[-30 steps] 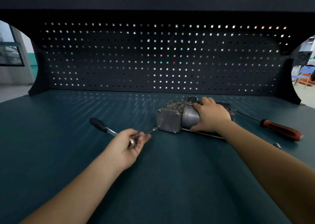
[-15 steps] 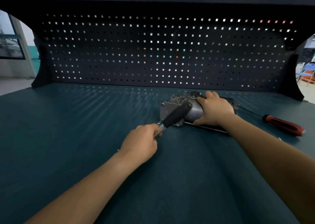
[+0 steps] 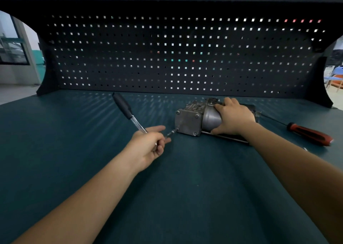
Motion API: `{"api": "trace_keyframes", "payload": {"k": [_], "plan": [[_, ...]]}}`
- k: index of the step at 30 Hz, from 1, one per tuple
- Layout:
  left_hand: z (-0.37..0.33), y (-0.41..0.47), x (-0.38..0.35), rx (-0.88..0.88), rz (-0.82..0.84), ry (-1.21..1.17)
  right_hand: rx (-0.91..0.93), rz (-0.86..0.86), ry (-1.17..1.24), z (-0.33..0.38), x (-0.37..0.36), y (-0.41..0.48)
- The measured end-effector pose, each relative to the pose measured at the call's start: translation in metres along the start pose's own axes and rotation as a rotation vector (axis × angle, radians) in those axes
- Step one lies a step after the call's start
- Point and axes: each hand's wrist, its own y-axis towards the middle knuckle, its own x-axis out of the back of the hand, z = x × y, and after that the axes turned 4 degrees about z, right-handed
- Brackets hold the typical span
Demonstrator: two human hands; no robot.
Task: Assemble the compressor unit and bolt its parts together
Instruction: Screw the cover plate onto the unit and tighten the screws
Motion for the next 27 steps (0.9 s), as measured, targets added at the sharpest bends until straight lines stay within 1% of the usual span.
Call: {"api": "trace_keyframes", "payload": {"k": [6,10,14,18,19,20,21,23,25,26,27], "plan": [[0.013,0.002,-0.004,-0.189,-0.013,0.541,0.008,-0.003,-0.004,0.000,0.000,0.001],[0.019,0.005,-0.002,-0.294,0.035,0.806,0.016,-0.003,0.007,-0.002,0.000,0.001],[0.022,0.006,0.001,-0.335,0.046,0.937,0.024,0.005,0.005,-0.004,-0.001,0.001],[0.027,0.000,-0.005,-0.394,0.042,0.986,0.032,-0.008,0.021,-0.008,0.000,-0.002],[0.028,0.000,-0.007,-0.387,0.035,0.953,0.030,-0.010,0.020,-0.009,0.000,-0.003],[0.028,0.000,-0.009,-0.356,0.019,0.857,0.027,-0.010,0.020,-0.009,0.000,-0.004],[0.026,0.001,-0.009,-0.296,0.001,0.687,0.025,-0.011,0.019,-0.009,-0.001,-0.004],[0.018,0.001,-0.008,-0.107,-0.016,0.240,0.024,-0.012,0.021,-0.009,-0.001,-0.004],[0.010,-0.002,-0.005,0.049,0.016,-0.138,0.025,-0.012,0.024,-0.008,-0.001,-0.004],[0.007,-0.003,-0.004,0.090,0.037,-0.262,0.025,-0.013,0.024,-0.008,-0.001,-0.004],[0.006,-0.004,-0.002,0.113,0.054,-0.331,0.024,-0.015,0.023,-0.008,-0.001,-0.005]]}}
